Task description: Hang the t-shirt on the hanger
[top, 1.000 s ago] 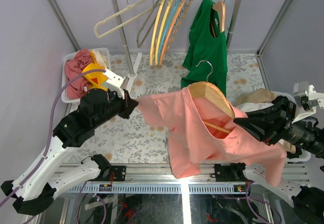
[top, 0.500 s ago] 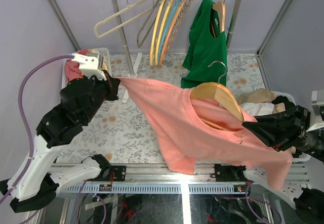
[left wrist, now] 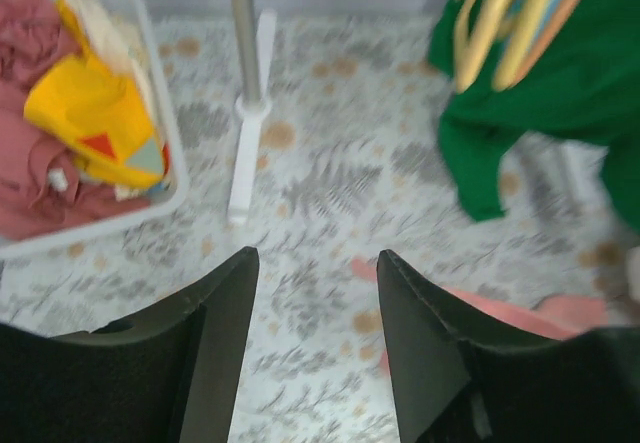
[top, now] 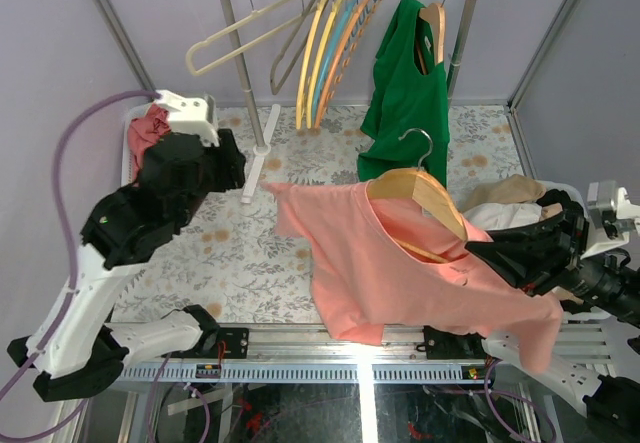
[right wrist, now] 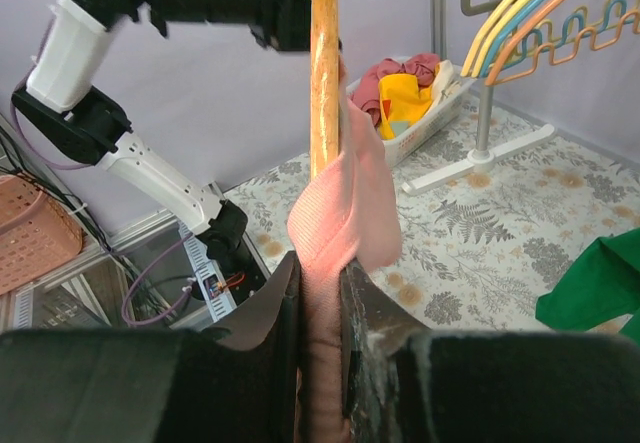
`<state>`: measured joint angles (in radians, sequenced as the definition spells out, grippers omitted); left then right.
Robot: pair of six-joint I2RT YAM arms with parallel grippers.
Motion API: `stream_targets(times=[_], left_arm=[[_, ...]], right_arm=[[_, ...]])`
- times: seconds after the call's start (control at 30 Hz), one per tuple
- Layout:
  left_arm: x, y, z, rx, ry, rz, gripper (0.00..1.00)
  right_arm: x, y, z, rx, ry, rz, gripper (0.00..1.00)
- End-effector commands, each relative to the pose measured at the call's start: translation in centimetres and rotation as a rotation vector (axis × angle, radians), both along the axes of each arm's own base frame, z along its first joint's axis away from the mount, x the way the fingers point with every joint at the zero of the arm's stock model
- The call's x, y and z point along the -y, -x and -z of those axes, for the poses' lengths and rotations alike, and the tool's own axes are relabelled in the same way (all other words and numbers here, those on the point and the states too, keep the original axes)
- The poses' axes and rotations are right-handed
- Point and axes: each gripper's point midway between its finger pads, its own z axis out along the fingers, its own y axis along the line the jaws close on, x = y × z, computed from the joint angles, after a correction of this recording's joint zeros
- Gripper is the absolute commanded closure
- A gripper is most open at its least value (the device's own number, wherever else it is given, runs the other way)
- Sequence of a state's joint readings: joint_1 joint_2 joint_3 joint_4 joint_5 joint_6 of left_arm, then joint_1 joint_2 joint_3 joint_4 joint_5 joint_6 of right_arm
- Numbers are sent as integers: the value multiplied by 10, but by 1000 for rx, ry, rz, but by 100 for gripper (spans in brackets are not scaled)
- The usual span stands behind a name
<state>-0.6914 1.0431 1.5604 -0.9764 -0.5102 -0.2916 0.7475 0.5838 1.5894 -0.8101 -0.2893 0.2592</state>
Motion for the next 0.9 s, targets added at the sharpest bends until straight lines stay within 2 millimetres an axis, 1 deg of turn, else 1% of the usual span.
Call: stream_targets(times=[0.0, 0.07, 0.2, 0.23, 0.27, 0.37, 0.43, 0.57, 0.63, 0.73, 0.87], left_arm=[[10, 18, -80, 146, 148, 126, 49], [27, 28, -105, 175, 214, 235, 49], [73, 43, -138, 180, 328, 474, 49], [86, 44, -141, 174, 353, 529, 47], [95, 45, -145, 175, 377, 563, 45], [109, 43, -153, 197, 435, 613, 43], [120, 44, -156, 205, 468, 651, 42], [138, 38, -152, 188, 488, 682, 41], [142, 36, -152, 195, 497, 688, 41], [145, 31, -148, 191, 491, 681, 41], [151, 32, -144, 186, 503, 707, 40]], right_arm=[[-5, -3, -35, 105, -117, -10, 100], [-11, -9, -30, 93, -110, -12, 100], [-23, -21, -23, 77, -99, -15, 100], [-26, -24, -23, 75, -98, -15, 100], [-29, -28, -21, 70, -97, -12, 100], [-38, -40, -17, 57, -93, 1, 100], [-45, -50, -15, 50, -89, 8, 100], [-65, -70, -8, 26, -71, 4, 100], [-75, -79, -4, 17, -66, 0, 100], [-85, -87, -4, 11, -73, -9, 100], [-98, -98, 0, -8, -68, -22, 100]])
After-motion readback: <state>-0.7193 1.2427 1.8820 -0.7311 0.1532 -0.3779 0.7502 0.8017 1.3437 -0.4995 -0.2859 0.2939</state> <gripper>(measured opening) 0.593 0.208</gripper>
